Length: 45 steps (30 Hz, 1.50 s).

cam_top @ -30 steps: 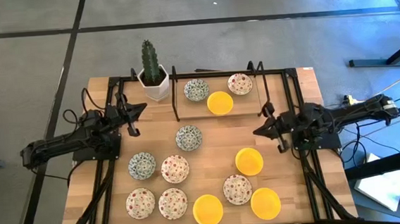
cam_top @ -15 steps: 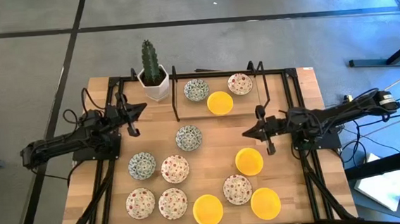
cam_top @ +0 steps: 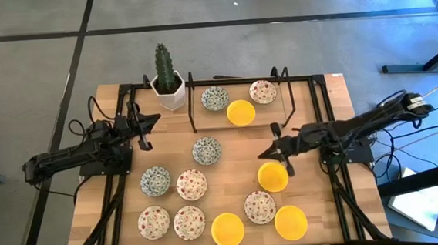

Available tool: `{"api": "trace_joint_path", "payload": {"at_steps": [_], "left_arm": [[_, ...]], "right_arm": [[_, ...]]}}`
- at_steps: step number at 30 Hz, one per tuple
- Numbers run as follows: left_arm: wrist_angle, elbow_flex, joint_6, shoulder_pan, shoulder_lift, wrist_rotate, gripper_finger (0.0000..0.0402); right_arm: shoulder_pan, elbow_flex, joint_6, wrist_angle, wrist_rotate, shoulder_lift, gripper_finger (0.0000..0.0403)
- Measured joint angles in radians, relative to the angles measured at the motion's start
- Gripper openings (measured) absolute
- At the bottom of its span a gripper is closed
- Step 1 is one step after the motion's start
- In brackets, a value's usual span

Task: Pick & Place Mini bowls
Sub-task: Stack the green printed bowl on top of the green printed bowl on the shelf

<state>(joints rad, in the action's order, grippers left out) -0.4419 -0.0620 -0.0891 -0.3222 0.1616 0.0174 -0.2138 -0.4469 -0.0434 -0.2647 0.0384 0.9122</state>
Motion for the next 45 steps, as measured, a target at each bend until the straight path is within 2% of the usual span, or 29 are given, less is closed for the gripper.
{"api": "trace_joint_path", "payload": {"at_steps": [10,14,17,22,25,28,34,42,45], "left_arm": [[0.011,0.0,-0.029,0.0,0.0,0.033,0.0007],[0.022,0.0,-0.038,0.0,0.0,0.045,0.0005],[0.104,0.0,-0.052,0.0,0.0,0.048,0.0002],[0.179,0.0,-0.025,0.0,0.0,0.086,0.0004],[0.176,0.0,0.004,0.0,0.0,0.086,0.0008],[0.159,0.0,0.033,0.0,0.0,0.086,0.0007],[0.126,0.0,0.05,0.0,0.0,0.065,0.0002],[0.128,0.0,0.05,0.0,0.0,0.05,0.0005],[0.119,0.0,0.05,0.0,0.0,0.05,0.0002]], "right_arm": [[-0.016,-0.034,-0.018,-0.014,0.022,0.057,0.0013],[-0.061,-0.068,0.022,0.005,0.018,0.073,0.0013],[-0.125,-0.164,0.044,0.166,0.032,0.12,0.0013],[-0.197,-0.444,0.158,0.578,0.131,0.282,0.0013],[-0.199,-0.6,0.217,0.761,0.133,0.394,0.0014],[-0.203,-0.709,0.223,0.863,0.111,0.493,0.0021],[-0.214,-0.785,0.224,0.995,0.099,0.635,0.0078],[-0.222,-0.772,0.24,0.977,0.089,0.708,0.0187],[-0.227,-0.773,0.229,0.928,0.043,0.731,0.0219]]}}
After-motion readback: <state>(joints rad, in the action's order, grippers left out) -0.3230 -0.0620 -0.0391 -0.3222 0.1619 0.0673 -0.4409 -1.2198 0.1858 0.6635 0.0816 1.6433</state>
